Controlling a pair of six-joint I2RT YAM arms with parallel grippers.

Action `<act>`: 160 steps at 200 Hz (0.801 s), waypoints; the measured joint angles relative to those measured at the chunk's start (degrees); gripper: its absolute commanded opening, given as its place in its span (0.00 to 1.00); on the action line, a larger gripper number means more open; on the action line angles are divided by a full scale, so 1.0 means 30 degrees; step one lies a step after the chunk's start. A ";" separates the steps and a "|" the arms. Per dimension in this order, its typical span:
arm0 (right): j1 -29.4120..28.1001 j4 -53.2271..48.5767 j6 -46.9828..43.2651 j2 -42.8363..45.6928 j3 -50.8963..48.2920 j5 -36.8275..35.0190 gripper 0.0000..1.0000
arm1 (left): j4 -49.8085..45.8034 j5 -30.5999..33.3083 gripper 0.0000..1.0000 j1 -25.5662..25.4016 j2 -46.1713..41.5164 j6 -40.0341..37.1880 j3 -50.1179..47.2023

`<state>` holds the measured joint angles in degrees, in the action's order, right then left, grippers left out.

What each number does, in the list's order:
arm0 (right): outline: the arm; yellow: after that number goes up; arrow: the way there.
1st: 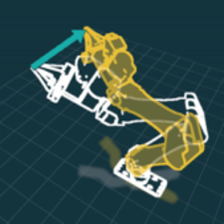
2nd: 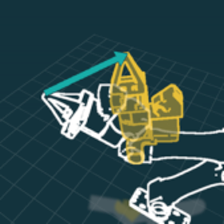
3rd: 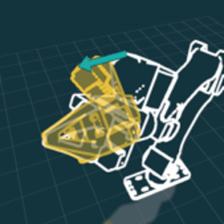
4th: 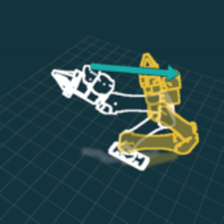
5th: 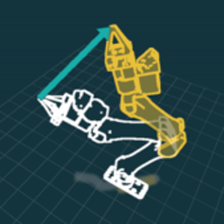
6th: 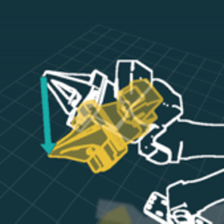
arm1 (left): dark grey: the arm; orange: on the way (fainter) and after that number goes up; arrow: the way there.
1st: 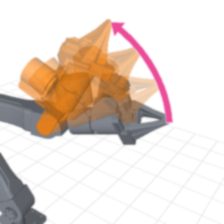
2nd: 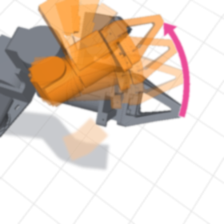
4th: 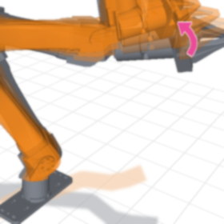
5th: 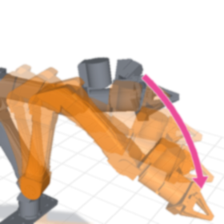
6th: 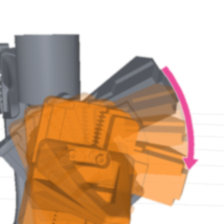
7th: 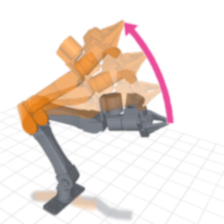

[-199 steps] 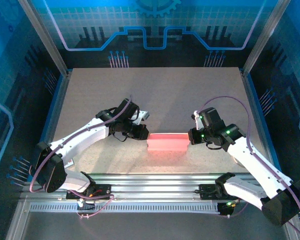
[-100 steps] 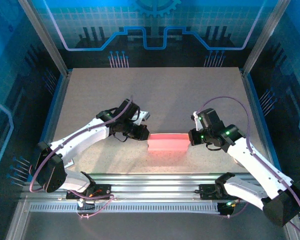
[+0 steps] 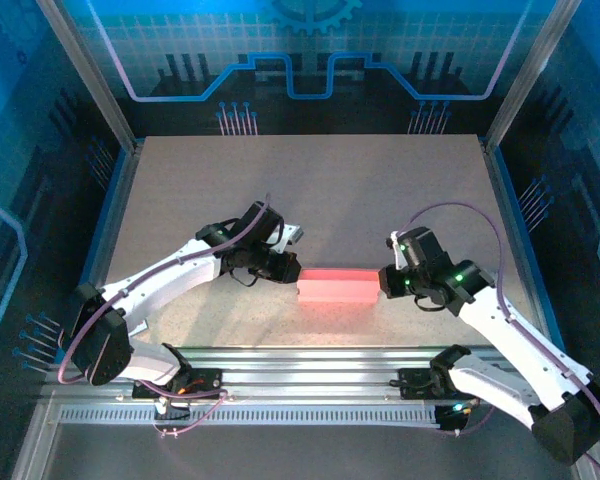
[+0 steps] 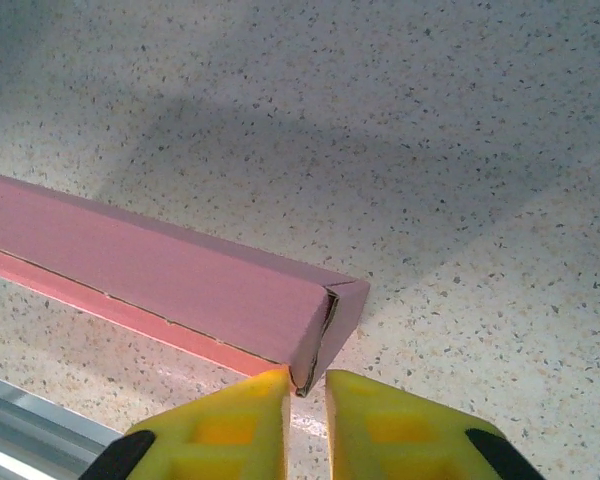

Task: Fold the paper box

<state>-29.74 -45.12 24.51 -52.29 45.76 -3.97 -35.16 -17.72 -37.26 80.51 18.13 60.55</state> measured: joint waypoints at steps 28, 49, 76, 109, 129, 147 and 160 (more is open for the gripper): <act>0.0000 -0.0058 0.0262 0.0408 0.0051 -0.0189 0.27 | 0.0109 0.0058 0.11 -0.0087 0.0000 0.0000 -0.0029; 0.0007 -0.0095 0.0386 0.0663 0.0313 -0.0299 0.27 | 0.0262 0.0124 0.11 -0.0182 0.0000 0.0000 -0.0117; 0.0058 0.0109 0.0525 0.0816 0.0852 -0.0168 0.25 | 0.0291 0.0124 0.11 -0.0270 0.0000 0.0007 -0.0131; 0.0058 0.0911 0.0896 0.0321 0.0998 0.0699 0.20 | 0.0328 0.0124 0.13 -0.0299 0.0000 0.0066 -0.0138; 0.0058 0.1450 0.1217 -0.0073 0.0998 0.1290 0.17 | 0.0328 0.0124 0.13 -0.0357 0.0000 0.0189 -0.0240; 0.0058 0.1960 0.1443 -0.0182 0.0976 0.1625 0.15 | 0.0321 0.0124 0.13 -0.0408 0.0007 0.0357 -0.0277; 0.0058 0.2237 0.1566 -0.0189 0.0911 0.1814 0.15 | 0.0328 0.0124 0.13 -0.0408 0.0007 0.0430 -0.0277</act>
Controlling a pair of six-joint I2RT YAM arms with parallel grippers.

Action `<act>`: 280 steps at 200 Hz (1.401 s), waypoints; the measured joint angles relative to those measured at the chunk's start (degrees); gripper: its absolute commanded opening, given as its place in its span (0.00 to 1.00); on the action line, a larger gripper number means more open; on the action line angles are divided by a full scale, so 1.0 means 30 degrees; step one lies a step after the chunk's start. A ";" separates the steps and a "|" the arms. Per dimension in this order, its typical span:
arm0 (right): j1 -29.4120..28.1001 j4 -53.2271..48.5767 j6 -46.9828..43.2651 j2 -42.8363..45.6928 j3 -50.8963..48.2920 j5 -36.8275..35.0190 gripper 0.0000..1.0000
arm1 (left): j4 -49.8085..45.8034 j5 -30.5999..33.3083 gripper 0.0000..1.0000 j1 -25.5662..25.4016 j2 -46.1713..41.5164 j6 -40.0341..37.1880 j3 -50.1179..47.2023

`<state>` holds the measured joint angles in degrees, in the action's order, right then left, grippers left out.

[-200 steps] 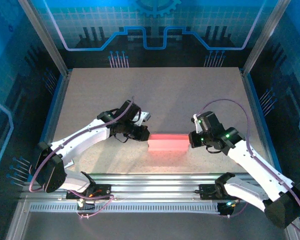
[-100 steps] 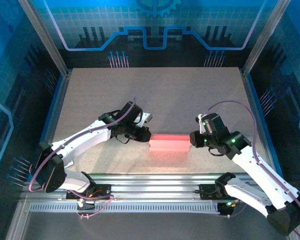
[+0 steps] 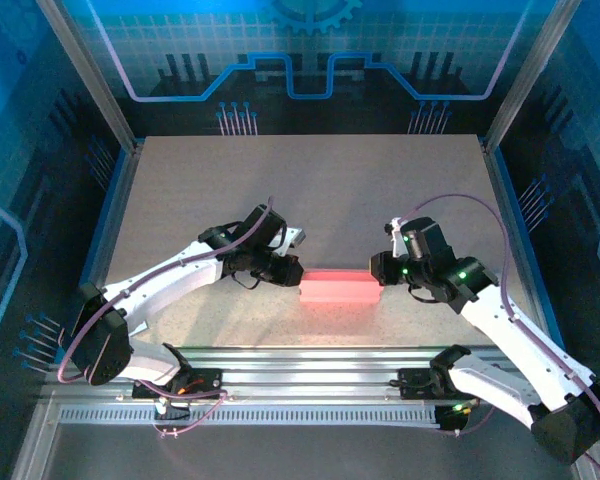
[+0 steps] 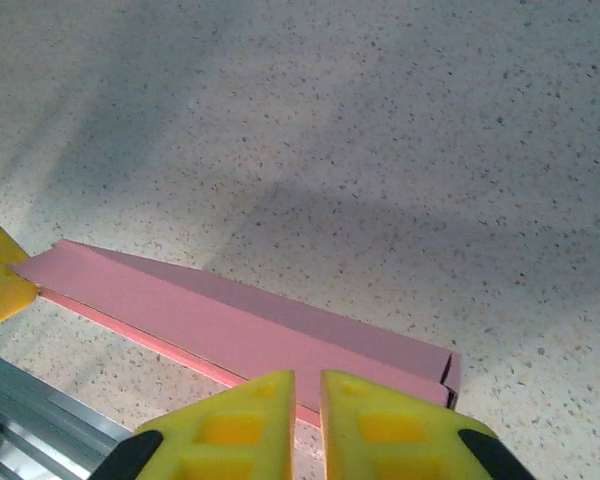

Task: Fold the paper box

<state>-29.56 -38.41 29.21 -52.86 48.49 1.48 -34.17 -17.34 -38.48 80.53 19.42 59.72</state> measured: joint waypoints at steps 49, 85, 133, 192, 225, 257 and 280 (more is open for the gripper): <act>0.0000 0.0401 0.0350 -0.0015 -0.0860 0.0321 0.15 | 0.0015 0.0000 0.14 0.0000 0.0000 0.0058 -0.0015; 0.0000 0.0699 0.0503 0.0036 -0.1333 0.0379 0.15 | 0.0066 -0.0007 0.20 0.0000 -0.0007 0.0080 -0.0197; 0.0000 0.1056 0.0641 0.0328 -0.1668 0.0379 0.15 | 0.0357 -0.0007 0.38 -0.0022 -0.0663 0.0758 -0.0845; 0.0000 0.1333 0.0787 0.0736 -0.2069 0.0525 0.15 | 0.1180 -0.0015 0.52 -0.0022 -0.3643 0.2084 -0.2353; 0.0000 0.1749 0.0867 0.1078 -0.2543 0.0605 0.15 | 0.1501 0.0000 0.54 -0.0022 -0.4160 0.2572 -0.2353; 0.0000 0.2273 0.0991 0.1311 -0.2958 0.0678 0.15 | 0.1974 -0.0015 0.52 -0.0022 -0.4167 0.3016 -0.2346; 0.0000 0.2404 0.0991 0.1384 -0.3031 0.0678 0.15 | 0.2521 -0.0102 0.52 -0.0022 -0.4044 0.3366 -0.2288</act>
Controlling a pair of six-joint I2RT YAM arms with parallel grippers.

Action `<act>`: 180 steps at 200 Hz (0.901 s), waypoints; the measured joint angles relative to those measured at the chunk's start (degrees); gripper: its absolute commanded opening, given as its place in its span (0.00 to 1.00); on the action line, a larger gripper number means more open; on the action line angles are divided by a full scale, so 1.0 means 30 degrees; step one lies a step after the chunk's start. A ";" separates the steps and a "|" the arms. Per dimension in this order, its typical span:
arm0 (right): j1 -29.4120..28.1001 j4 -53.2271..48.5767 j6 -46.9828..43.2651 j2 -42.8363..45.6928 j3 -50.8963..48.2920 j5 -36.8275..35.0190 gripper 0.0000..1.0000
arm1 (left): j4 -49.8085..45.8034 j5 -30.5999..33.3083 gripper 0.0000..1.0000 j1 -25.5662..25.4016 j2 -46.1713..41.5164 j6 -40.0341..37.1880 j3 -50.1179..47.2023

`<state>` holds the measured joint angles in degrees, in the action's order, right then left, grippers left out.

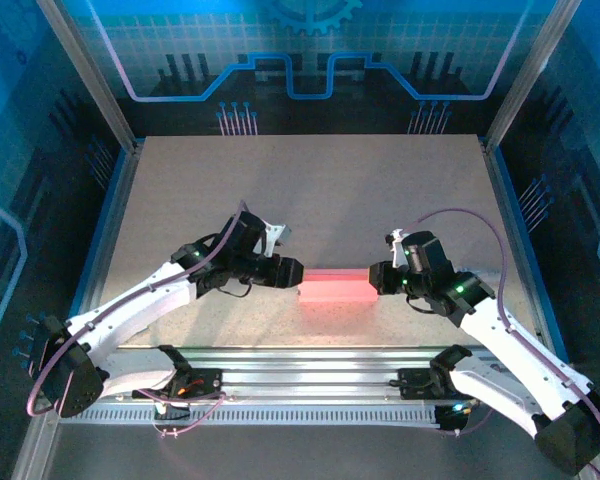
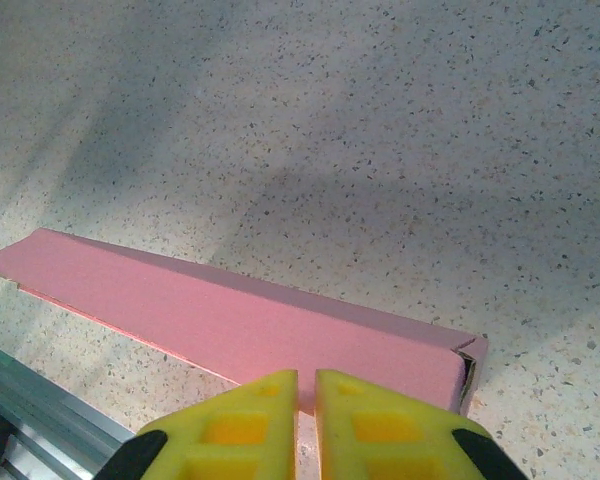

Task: Fold the paper box

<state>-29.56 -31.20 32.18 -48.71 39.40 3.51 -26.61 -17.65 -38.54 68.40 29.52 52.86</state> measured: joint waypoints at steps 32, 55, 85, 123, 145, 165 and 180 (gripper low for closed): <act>0.0000 0.0000 -0.0007 -0.0124 0.0007 0.0000 0.15 | 0.0517 0.0015 0.51 0.0000 0.0270 0.0211 0.0117; 0.0000 -0.0015 -0.0015 -0.0226 0.0044 -0.0007 0.15 | 0.0568 0.0240 0.51 0.0007 0.0270 0.0197 0.0364; 0.0000 -0.0379 -0.0087 -0.0444 0.0393 -0.0015 0.15 | 0.0969 0.0291 0.51 0.0000 0.0350 0.0189 0.0612; 0.0000 -0.0911 -0.0306 -0.0772 0.0809 -0.0022 0.15 | 0.1749 -0.0015 0.51 -0.0117 0.1056 0.0189 0.0648; 0.0000 -0.1166 -0.0379 -0.0831 0.0911 -0.0022 0.15 | 0.2040 -0.0219 0.51 -0.0342 0.1399 0.0197 0.0648; 0.0000 -0.1231 -0.0379 -0.0889 0.0911 -0.0022 0.15 | 0.2149 -0.0437 0.51 -0.0459 0.1683 0.0197 0.0648; 0.0000 -0.1231 -0.0372 -0.0882 0.0911 -0.0022 0.15 | 0.2164 -0.0597 0.50 -0.0495 0.1858 0.0189 0.0648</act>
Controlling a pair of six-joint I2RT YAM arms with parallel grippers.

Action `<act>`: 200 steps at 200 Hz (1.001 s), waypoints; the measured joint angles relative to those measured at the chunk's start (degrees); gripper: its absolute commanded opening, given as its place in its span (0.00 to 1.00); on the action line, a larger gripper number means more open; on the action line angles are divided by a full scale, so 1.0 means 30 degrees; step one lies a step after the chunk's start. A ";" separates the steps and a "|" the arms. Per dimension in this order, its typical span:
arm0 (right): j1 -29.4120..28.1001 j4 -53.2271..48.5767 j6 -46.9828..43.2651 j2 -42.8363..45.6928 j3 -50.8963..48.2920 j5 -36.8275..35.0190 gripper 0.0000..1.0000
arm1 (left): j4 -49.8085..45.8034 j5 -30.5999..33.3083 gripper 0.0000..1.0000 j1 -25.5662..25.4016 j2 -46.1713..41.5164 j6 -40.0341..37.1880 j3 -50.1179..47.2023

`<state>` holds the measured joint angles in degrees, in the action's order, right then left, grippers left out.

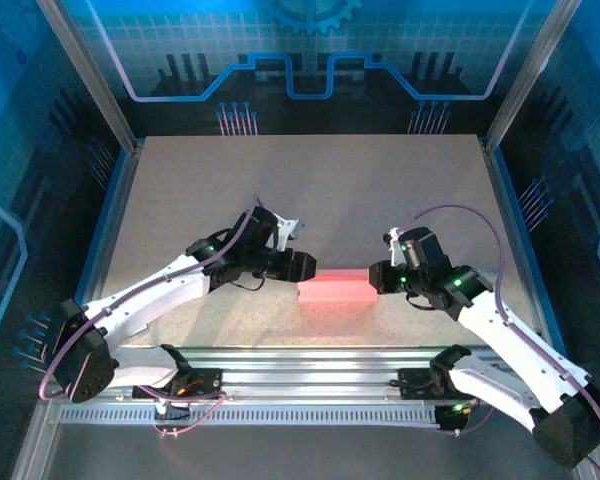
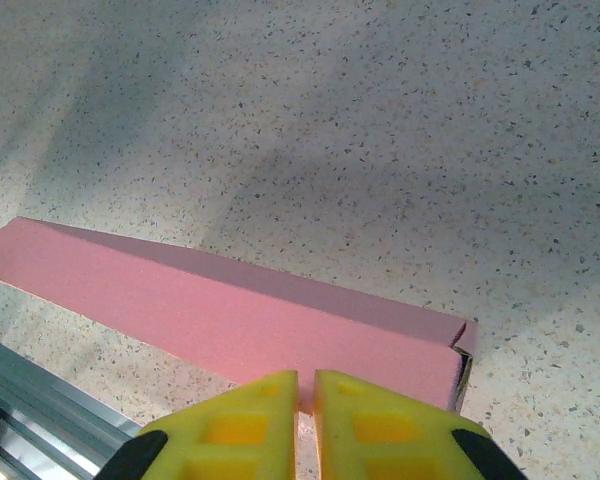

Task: Fold the paper box

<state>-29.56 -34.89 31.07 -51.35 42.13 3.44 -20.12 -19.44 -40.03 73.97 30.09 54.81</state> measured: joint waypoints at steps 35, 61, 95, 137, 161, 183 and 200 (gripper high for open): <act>0.0000 0.0000 0.0007 0.0000 0.0000 -0.0007 0.15 | 0.0124 -0.0342 0.49 -0.0168 0.0211 0.0000 0.0000; 0.0000 -0.0007 0.0022 -0.0015 0.0051 0.0000 0.15 | 0.0415 -0.0423 0.48 -0.0248 0.0211 0.0007 -0.0233; 0.0000 -0.0073 0.0160 -0.0095 0.0262 0.0007 0.17 | 0.0780 -0.0379 0.48 -0.0255 0.0197 0.0007 -0.0976; 0.0000 0.0029 0.0153 -0.0306 0.0976 0.0219 0.18 | 0.1486 0.0036 0.48 -0.0328 -0.0248 0.0029 -0.1596; 0.0000 0.0226 0.0146 -0.0321 0.1027 0.0554 0.18 | 0.1413 0.0408 0.48 -0.0561 -0.0386 0.0029 -0.1610; 0.0000 0.0240 0.0131 -0.0321 0.1027 0.0663 0.18 | 0.1355 0.0758 0.48 -0.0882 -0.0459 0.0036 -0.1610; 0.0000 0.0328 0.0007 -0.0364 0.1027 0.0867 0.17 | 0.1355 0.1056 0.48 -0.1202 -0.0481 0.0058 -0.1617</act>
<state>-29.56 -33.91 31.09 -52.45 45.21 6.04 -16.05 -16.27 -43.64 72.53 30.26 49.95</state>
